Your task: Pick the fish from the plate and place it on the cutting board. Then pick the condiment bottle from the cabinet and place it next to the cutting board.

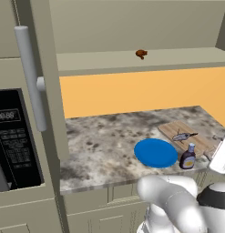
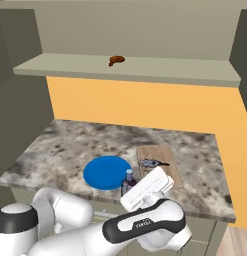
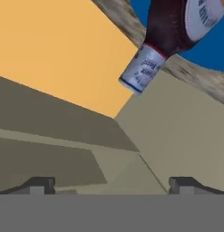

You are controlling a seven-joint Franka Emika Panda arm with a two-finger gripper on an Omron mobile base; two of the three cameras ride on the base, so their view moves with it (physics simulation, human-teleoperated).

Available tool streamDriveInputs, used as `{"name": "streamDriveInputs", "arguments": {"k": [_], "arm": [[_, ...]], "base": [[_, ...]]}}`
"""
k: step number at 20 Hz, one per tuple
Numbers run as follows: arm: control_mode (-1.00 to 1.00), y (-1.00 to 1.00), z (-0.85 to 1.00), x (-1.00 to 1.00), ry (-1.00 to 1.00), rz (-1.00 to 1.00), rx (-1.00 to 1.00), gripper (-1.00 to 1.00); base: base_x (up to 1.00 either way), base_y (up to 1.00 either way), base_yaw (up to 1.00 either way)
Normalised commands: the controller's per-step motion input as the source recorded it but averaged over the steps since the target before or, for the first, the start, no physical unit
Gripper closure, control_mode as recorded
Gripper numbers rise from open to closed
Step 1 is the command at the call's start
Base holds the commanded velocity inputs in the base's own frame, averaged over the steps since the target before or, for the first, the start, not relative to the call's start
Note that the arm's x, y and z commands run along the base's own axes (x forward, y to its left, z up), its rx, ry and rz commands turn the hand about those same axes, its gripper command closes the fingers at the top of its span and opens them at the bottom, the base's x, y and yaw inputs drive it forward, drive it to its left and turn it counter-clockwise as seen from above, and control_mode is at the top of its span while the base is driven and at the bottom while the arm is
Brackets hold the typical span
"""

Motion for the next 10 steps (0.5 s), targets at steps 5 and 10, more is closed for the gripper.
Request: {"name": "streamDriveInputs", "arguments": {"k": [5, 10], "arm": [[-1.00, 0.00, 0.00, -0.18, -0.17, -0.13, -0.27, -1.00], [-1.00, -0.02, 0.00, -0.24, -0.20, -0.16, -0.30, -1.00]], "base": [[0.00, 0.00, 0.00], [0.00, 0.00, 0.00]]}}
